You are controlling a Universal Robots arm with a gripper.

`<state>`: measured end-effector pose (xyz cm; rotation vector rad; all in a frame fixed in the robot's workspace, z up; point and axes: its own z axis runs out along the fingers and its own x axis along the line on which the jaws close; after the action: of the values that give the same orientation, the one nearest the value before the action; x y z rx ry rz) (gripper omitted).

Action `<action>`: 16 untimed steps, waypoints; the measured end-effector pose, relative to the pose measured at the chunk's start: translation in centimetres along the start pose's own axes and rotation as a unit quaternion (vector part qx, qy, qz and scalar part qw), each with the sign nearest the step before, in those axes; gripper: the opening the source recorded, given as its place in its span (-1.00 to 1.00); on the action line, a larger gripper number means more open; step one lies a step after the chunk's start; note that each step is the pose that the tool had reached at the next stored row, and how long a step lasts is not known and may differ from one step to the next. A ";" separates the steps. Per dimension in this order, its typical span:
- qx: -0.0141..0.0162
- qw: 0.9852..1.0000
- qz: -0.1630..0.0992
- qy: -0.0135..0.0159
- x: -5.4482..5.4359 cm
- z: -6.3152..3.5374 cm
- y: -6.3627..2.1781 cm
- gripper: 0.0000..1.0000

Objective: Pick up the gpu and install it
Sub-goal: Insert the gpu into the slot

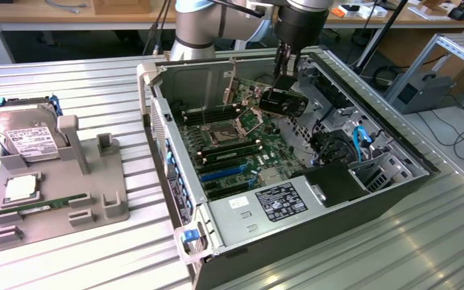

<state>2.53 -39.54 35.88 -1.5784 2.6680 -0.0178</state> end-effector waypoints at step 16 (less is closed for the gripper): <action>-0.001 0.999 -0.037 -0.001 0.0 0.00 0.00 -0.46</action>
<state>2.53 -39.54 35.88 -1.6768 2.6067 -0.0154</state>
